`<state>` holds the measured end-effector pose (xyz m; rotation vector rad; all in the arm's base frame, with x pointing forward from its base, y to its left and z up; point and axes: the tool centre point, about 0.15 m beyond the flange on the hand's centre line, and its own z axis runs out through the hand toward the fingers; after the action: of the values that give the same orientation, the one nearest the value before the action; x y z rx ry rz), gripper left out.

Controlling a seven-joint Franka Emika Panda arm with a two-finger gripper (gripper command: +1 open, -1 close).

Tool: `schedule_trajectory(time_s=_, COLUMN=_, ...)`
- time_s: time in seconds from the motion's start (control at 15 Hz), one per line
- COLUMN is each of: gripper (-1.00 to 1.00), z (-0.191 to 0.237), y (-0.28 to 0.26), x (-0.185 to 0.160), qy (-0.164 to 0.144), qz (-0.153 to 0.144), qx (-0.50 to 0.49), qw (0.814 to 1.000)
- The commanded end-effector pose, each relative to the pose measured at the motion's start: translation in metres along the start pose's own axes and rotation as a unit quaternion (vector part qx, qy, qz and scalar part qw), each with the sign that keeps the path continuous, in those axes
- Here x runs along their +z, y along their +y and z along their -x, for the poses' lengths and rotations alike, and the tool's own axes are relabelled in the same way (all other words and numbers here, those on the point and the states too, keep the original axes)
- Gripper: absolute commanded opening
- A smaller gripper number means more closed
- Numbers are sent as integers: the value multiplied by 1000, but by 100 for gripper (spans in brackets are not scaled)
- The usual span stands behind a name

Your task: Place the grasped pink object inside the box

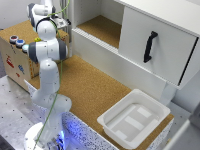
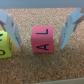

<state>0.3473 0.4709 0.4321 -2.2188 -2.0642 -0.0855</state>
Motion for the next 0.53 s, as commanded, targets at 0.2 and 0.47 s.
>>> schedule_trajectory(time_s=0.2, gripper=-100, z=-13, y=11, x=-26, qy=-29, qz=20, qx=47, qw=998)
schedule_trajectory(time_s=0.47, gripper=-100, z=11, y=30, x=-42, qy=1, qz=34, qx=115, qw=993)
